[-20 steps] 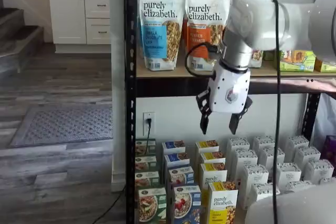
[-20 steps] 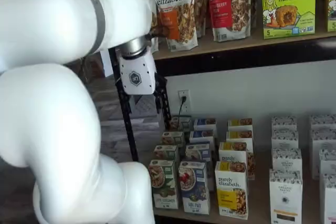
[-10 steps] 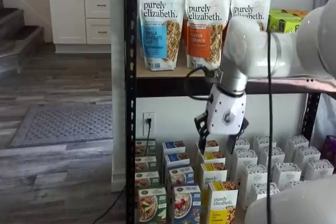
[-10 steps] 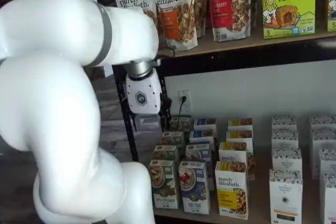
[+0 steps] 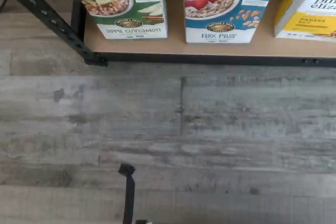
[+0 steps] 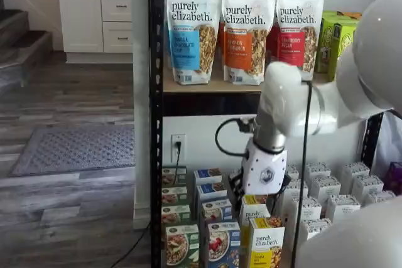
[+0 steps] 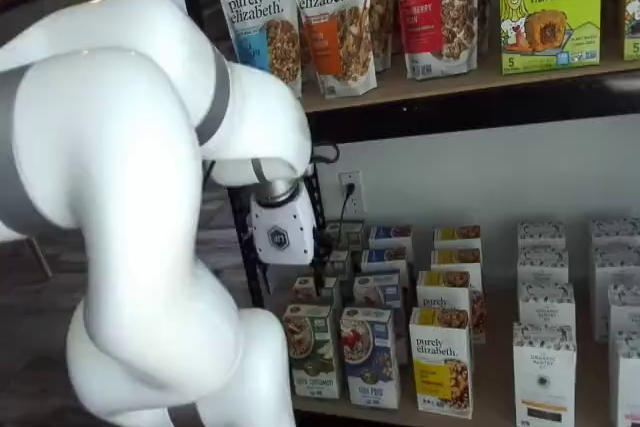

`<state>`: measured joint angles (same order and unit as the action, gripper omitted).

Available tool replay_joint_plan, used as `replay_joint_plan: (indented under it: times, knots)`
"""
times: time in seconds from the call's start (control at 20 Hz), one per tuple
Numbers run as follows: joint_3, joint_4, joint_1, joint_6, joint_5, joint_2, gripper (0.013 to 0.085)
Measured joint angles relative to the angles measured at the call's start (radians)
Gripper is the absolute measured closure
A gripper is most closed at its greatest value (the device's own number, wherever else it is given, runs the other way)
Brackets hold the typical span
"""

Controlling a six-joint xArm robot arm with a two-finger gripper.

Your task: Pick up the blue and white box that is on the bottom shelf, the second box from the left

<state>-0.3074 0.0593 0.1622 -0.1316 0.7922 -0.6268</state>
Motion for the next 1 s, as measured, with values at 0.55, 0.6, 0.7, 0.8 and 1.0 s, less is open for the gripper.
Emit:
replay_joint_plan:
  times: [0.55,0.6,0.7,0.8,1.0]
  knots:
    - [0.087,0.027,0.042,0.003,-0.399,0.272,0.0130]
    - [0.087,0.044,0.043,0.018,-0.421,0.292,0.0130]
    - [0.079,0.043,0.041,0.020,-0.446,0.325,0.0130]
    - [0.065,0.016,0.036,0.000,-0.459,0.358,0.0130]
    - [0.026,-0.045,0.031,-0.053,-0.492,0.434,0.0130]
